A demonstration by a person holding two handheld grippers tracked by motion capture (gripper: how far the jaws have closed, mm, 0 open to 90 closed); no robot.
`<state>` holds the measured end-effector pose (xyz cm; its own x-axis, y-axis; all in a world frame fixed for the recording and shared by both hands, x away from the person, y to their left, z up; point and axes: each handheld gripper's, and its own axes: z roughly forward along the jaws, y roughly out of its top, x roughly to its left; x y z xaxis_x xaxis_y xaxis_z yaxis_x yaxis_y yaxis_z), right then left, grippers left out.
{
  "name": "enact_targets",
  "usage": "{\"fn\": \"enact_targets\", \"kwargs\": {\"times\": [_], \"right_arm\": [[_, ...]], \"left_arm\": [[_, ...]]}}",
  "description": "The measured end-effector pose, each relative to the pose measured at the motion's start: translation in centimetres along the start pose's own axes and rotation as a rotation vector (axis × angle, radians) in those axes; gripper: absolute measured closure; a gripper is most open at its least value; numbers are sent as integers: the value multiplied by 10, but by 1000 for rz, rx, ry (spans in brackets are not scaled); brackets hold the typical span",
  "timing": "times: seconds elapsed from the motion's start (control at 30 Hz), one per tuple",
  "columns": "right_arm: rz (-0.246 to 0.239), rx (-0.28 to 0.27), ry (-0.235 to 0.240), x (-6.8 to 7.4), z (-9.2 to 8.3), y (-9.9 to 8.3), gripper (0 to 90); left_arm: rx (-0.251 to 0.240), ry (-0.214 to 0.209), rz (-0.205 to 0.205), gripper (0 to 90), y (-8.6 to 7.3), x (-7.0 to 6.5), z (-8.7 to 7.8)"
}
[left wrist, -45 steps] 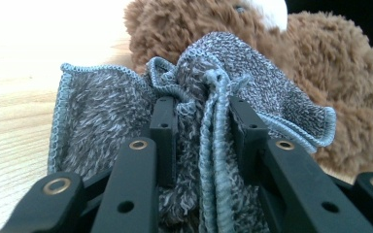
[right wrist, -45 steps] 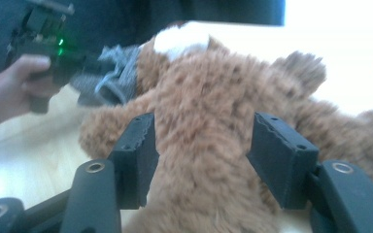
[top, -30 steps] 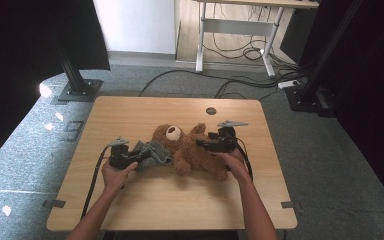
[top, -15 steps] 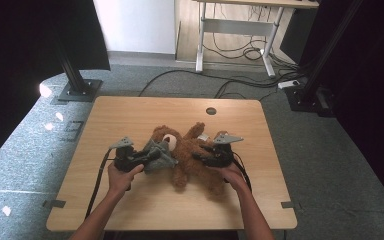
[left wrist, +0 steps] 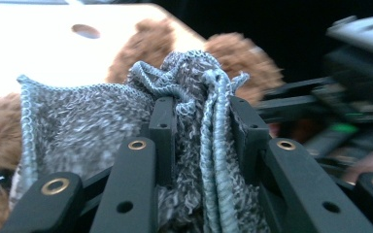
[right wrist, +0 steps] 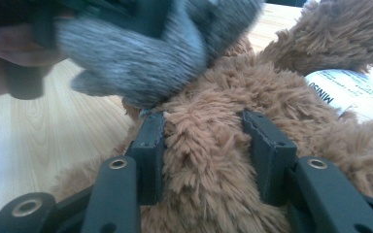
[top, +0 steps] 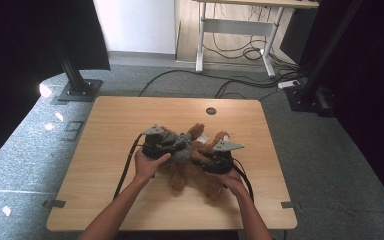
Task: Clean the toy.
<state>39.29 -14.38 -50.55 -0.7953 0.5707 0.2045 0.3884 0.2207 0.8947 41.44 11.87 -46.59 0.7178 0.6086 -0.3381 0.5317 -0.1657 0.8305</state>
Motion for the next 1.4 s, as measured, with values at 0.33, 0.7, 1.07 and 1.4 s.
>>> {"fn": "enact_targets", "kwargs": {"times": [0.33, 0.7, 1.07, 1.4], "right_arm": [[-2, -10, 12, 4, -2, -5, 550], [1, -16, 24, 4, -3, -7, 555], [5, -17, 37, 5, -4, -8, 564], [13, -18, 45, 4, -6, -9, 566]], "left_arm": [[-70, 68, -14, 677, 1, 13, -27], [-49, 221, -110, 683, -9, 61, -49], [85, 324, -213, 684, -42, 101, -55], [132, 280, -200, 689, -56, 103, -64]]}}
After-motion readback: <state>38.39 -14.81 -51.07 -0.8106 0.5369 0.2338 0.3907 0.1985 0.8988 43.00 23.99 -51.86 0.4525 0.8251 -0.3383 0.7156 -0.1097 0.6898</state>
